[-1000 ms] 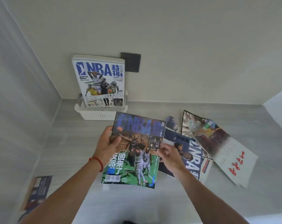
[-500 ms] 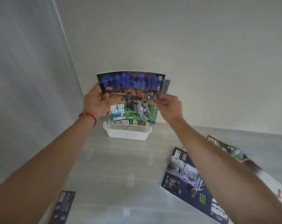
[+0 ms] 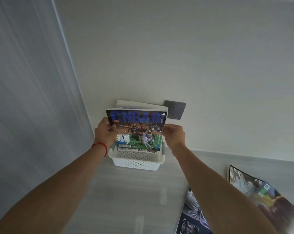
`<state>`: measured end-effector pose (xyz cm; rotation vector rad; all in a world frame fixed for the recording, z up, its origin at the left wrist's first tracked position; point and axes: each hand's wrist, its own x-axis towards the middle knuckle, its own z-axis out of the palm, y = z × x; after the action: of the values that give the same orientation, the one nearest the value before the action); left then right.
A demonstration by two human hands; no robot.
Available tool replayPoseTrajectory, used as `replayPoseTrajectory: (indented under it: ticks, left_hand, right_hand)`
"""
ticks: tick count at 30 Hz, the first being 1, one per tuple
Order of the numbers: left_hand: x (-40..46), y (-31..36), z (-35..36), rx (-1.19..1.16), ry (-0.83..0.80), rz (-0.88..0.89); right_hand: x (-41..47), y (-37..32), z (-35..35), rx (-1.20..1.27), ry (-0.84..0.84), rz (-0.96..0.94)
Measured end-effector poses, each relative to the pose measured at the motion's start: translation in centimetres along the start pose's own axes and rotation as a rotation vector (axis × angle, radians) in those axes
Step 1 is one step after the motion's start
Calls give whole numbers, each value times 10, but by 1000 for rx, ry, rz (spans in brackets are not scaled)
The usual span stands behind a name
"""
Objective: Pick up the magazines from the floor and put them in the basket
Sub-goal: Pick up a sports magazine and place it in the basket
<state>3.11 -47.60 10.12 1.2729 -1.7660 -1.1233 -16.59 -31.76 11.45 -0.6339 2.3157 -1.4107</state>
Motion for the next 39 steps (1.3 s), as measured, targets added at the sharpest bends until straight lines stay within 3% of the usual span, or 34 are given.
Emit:
replayPoseTrajectory:
  ticks: [4, 8, 13, 16, 19, 21, 27, 31, 35, 39]
  left_hand:
    - [6, -13, 15, -26, -16, -69]
    - [6, -24, 27, -124, -70, -153]
    - [9, -29, 30, -56, -174, -154]
    - [1, -32, 31, 6, -187, -263]
    - [-40, -26, 35, 66, 28, -300]
    - [-83, -21, 44, 92, 68, -228]
    - [-203, -12, 105, 178, -280, -134]
    - [-265, -2, 154, 291, -521, -95]
    - [-312, 7, 189, 313, -636, -74]
    - [-341, 15, 214, 402, -706, 29]
  right_hand:
    - [6, 17, 15, 58, 4, 72]
    - [9, 28, 30, 289, -21, 209]
    - [3, 35, 24, 391, -135, 229]
    - [-7, 55, 3, 391, -207, 245]
    - [-26, 88, -26, 227, -173, 190]
    - [-43, 115, -49, 127, -128, 164]
    - [-91, 209, -161, -364, 3, 100]
    - [-113, 274, -235, -735, 79, 175]
    - [-129, 322, -279, -705, -13, 491]
    - [-144, 335, -284, -744, -129, 379]
